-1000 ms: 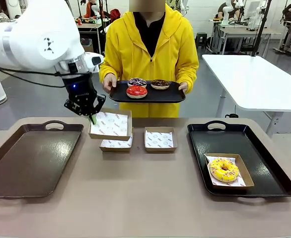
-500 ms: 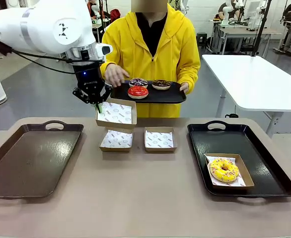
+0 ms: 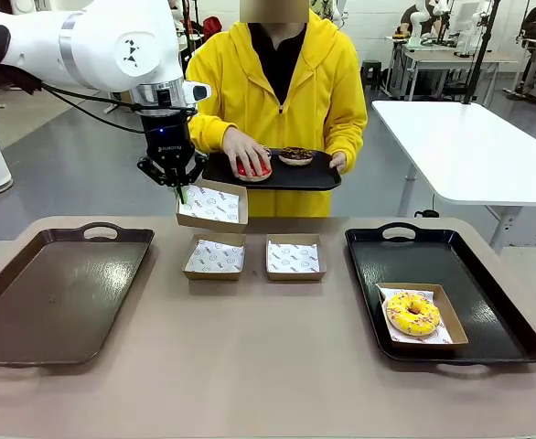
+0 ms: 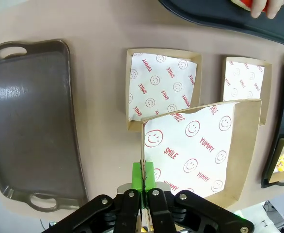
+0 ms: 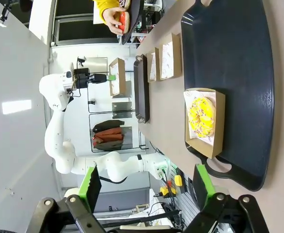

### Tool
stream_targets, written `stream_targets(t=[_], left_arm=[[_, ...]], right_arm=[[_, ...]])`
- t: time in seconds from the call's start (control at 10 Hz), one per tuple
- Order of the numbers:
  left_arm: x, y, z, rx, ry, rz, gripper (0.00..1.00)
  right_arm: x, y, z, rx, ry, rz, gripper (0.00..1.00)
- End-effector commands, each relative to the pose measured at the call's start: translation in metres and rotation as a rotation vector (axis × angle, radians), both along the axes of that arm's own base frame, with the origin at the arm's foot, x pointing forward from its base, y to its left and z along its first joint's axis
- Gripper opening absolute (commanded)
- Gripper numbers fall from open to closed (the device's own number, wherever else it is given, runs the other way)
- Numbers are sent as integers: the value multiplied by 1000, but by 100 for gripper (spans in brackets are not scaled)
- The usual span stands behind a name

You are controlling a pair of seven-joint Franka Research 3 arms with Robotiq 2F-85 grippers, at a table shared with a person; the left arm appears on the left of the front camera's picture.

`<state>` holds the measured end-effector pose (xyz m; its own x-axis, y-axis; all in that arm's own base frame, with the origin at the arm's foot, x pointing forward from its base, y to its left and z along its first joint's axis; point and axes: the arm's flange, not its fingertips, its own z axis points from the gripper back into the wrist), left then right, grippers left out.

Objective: Individually package the donuts and arrange them on the tray.
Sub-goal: Place the picked Paper togo box on the Handle tray while simultaneously picking up another Paper togo box from the table with the other hand.

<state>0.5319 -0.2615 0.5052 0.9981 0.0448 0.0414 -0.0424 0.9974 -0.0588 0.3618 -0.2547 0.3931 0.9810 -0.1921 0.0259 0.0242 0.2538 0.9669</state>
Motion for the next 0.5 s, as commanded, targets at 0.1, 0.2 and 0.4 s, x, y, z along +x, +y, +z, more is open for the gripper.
stream_targets(t=[0.1, 0.2, 0.4], left_arm=[[-6, -2, 1, 0, -10, -6, 0], [-6, -2, 1, 0, -10, -6, 0], [-6, -2, 1, 0, -10, -6, 0]], right_arm=[[-2, -2, -1, 3, 9, -8, 100], [-2, -2, -1, 3, 9, -8, 100], [-2, -2, -1, 3, 9, -8, 100]])
